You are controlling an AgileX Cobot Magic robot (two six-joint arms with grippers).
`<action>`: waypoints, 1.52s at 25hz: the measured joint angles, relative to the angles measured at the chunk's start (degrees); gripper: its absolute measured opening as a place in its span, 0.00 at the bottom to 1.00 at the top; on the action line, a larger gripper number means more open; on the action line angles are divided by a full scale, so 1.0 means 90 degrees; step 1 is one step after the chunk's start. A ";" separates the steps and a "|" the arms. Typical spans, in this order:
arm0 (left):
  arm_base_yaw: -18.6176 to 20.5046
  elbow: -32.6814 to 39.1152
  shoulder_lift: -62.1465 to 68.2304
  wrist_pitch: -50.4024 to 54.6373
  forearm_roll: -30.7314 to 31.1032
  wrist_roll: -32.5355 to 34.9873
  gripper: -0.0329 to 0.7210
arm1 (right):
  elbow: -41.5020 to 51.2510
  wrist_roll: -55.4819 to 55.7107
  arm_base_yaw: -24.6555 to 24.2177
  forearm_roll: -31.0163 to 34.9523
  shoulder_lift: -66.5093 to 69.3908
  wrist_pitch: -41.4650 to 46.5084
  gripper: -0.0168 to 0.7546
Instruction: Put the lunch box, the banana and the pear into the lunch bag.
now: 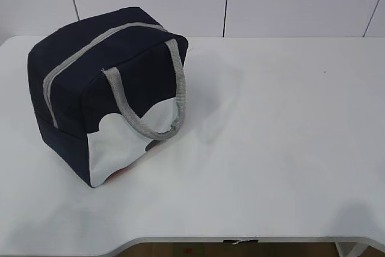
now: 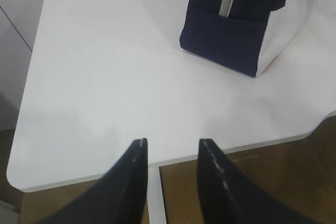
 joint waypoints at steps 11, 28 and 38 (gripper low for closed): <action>0.0000 0.0000 0.0000 0.0000 0.0000 0.0000 0.37 | 0.0000 0.0024 0.0000 -0.0004 0.0000 0.0000 0.45; 0.0000 0.0000 0.0000 0.0000 0.0000 0.0000 0.37 | 0.0000 0.0041 -0.1889 -0.0014 0.0000 0.0011 0.45; 0.0000 0.0000 0.0000 0.0000 0.0000 0.0000 0.37 | 0.0000 0.0053 -0.3082 -0.0014 0.0000 0.0011 0.45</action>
